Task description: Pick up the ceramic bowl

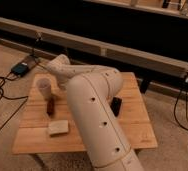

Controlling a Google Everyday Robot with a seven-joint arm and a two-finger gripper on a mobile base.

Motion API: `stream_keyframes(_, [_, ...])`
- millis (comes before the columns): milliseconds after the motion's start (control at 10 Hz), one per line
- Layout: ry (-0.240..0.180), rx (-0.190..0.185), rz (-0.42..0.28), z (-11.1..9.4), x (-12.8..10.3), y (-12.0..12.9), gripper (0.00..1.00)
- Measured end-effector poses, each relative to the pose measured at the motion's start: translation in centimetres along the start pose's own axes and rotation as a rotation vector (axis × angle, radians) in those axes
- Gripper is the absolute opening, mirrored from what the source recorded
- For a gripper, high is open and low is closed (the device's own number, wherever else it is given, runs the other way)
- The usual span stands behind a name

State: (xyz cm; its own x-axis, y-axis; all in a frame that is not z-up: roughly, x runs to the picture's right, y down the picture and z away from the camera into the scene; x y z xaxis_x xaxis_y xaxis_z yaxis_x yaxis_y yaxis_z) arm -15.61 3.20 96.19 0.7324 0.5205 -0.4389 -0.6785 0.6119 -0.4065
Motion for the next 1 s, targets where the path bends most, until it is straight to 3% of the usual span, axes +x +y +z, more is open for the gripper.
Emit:
stream_keyframes(100, [-0.007,-0.01,0.013,-0.6,-0.1,-0.2,0.0])
stream_keyframes(500, [-0.03,-0.063,0.084,-4.4,-0.4,-0.9,0.0])
stream_keyframes(700, [-0.032,-0.045,0.107,-6.2,-0.4,-1.5,0.0])
stream_keyframes(1000, [-0.048,0.054,0.085,-8.5,-0.7,-2.1,0.0])
